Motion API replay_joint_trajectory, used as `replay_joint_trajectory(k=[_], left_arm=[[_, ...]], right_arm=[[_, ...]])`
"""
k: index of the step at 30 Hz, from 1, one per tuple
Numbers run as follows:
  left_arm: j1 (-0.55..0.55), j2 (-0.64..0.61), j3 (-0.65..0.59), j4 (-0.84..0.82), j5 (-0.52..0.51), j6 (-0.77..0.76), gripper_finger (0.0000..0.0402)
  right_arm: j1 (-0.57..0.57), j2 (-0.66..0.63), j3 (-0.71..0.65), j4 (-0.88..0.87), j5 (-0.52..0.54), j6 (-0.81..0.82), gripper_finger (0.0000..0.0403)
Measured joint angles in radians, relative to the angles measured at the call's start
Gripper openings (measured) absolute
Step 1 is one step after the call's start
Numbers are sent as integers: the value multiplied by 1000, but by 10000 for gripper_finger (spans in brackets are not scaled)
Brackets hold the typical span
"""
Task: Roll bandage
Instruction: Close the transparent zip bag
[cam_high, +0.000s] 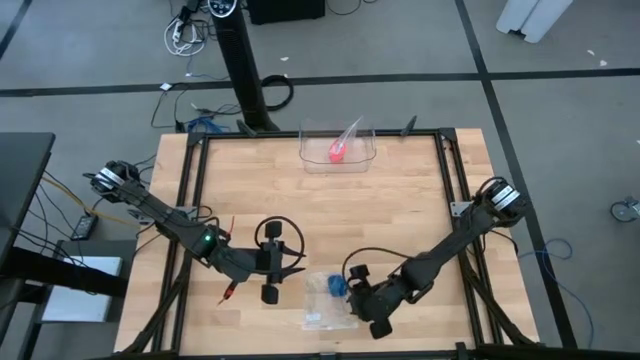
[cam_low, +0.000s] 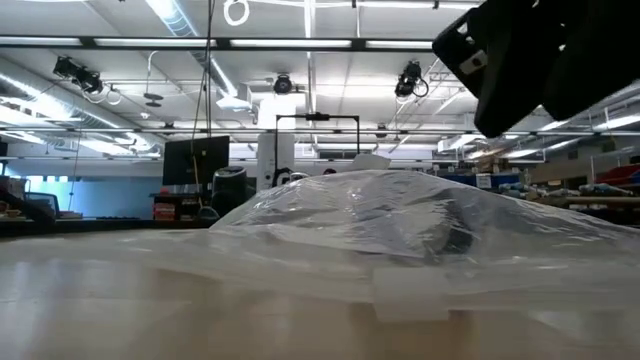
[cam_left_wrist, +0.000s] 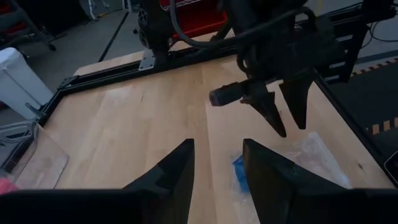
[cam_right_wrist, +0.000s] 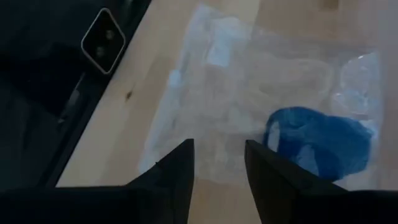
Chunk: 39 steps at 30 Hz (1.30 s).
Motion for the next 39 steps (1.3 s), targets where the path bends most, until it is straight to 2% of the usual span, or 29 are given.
replay_joint_trajectory(k=[4,9,16,22,26,32,35,39], left_arm=[[0,0,0,-1,0,0,143],[0,0,0,-13,0,-1,143],[0,0,0,-75,-9,-48,143],[0,0,0,-90,-37,-79,143],[0,0,0,-115,-63,-75,143],[1,0,-33,-128,-63,-128,143],[-4,0,-74,-82,-58,-171,143],[-19,0,-134,1,-27,-184,143]], right_arm=[[-39,0,0,19,-14,-21,134],[-122,-1,-12,30,-127,-31,117],[-236,-1,-19,-43,-162,-44,110],[-347,-13,-18,-60,-64,-78,111],[-396,-89,1,-136,-29,-96,111],[-335,-238,6,-145,-69,-118,123],[-253,-235,6,-143,-72,-132,130],[-159,-167,5,-128,-59,-101,134]])
